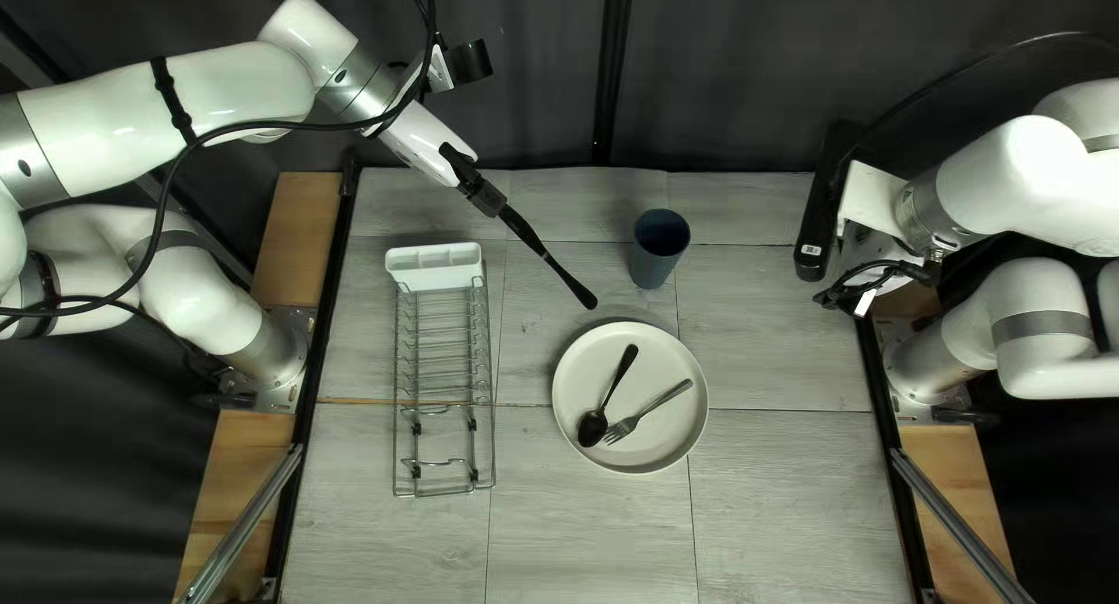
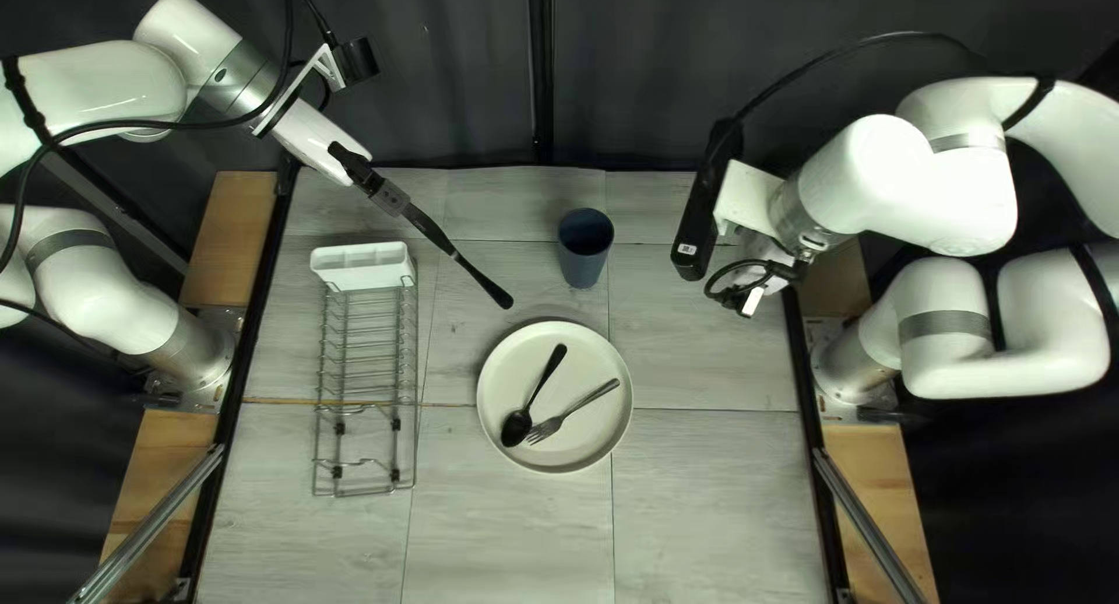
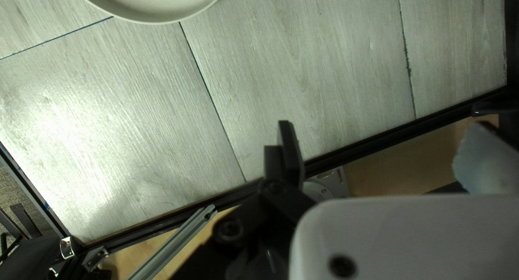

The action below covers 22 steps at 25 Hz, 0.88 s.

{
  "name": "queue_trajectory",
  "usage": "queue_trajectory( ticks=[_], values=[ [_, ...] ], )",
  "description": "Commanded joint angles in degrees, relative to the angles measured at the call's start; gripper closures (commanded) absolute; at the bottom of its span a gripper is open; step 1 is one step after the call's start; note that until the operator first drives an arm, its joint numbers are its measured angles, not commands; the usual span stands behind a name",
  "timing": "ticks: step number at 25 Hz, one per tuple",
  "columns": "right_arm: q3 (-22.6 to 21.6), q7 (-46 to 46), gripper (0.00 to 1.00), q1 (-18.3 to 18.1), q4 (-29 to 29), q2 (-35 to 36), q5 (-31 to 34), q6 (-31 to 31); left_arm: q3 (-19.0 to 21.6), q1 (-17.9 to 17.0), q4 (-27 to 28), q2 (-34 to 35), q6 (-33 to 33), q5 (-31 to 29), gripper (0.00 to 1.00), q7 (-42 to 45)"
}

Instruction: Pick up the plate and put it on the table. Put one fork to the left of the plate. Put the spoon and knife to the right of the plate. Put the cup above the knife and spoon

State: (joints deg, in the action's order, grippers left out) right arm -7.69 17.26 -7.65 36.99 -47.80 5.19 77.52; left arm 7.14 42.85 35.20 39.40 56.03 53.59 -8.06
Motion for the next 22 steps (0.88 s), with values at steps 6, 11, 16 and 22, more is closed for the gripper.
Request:
queue_trajectory(
  ticks=[6, 11, 16, 22],
  values=[
    [-7.7, 16.3, 0.0, -4.9, -3.5, 10.3, 4.1, -24.5, 0.0, 0.0, 0.0, 0.0, 0.0, 0.0, 1.0, 0.0],
    [-9.9, 18.3, 0.0, -5.4, -3.7, 10.6, 6.0, -25.1, 0.0, 0.0, 0.0, 0.0, 0.0, 0.0, 1.0, 0.0],
    [-14.1, 23.5, 0.0, -6.9, -2.4, 15.3, 7.9, -28.1, 0.0, 0.0, 0.0, 0.0, 0.0, 0.0, 1.0, 0.0],
    [-21.9, 36.8, 0.0, -13.8, 1.7, 24.5, 18.2, -34.6, 0.0, 0.0, 0.0, 0.0, 0.0, 0.0, 1.0, 0.0]
  ],
)
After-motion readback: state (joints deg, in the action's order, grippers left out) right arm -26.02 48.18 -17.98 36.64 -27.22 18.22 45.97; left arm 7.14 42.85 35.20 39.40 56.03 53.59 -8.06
